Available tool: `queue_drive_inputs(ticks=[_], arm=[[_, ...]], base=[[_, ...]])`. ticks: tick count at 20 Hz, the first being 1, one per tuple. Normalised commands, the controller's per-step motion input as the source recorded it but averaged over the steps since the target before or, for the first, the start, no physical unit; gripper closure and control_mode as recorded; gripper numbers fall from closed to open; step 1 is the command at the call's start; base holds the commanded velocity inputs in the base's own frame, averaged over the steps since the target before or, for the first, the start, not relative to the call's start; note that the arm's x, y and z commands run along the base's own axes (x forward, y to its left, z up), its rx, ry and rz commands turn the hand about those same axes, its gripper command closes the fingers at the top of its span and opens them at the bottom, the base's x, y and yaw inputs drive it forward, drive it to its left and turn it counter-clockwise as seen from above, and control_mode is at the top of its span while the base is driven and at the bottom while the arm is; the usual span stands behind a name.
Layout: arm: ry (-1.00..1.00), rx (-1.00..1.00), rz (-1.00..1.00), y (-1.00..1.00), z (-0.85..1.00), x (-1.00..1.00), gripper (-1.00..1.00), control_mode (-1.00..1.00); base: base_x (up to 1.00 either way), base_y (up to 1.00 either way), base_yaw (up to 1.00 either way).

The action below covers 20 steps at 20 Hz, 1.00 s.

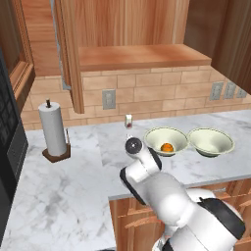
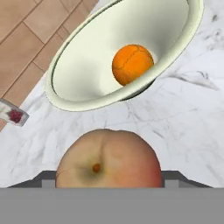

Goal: Pick both bowls and place them on the counter. Then place the peach in one bowl and place the orange in the other bowl.

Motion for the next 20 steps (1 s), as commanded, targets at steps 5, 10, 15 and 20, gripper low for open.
queue_drive_inputs(ticks=[5, 10, 15, 20], arm=[[0.08, 0.03, 0.0, -0.01, 0.6, -0.38, 1.0, -1.0], [0.11, 0.0, 0.0, -0.05, 0.56, -0.4, 1.0, -1.0], [0.02, 0.01, 0.0, -0.06, 0.53, -0.38, 1.0, -1.0], [-0.02, 0.0, 0.0, -0.22, 0.49, -0.32, 1.0, -1.0]], base=[[0.0, 0.0, 0.0], [0.0, 0.0, 0.0], [0.0, 0.0, 0.0], [0.0, 0.0, 0.0]])
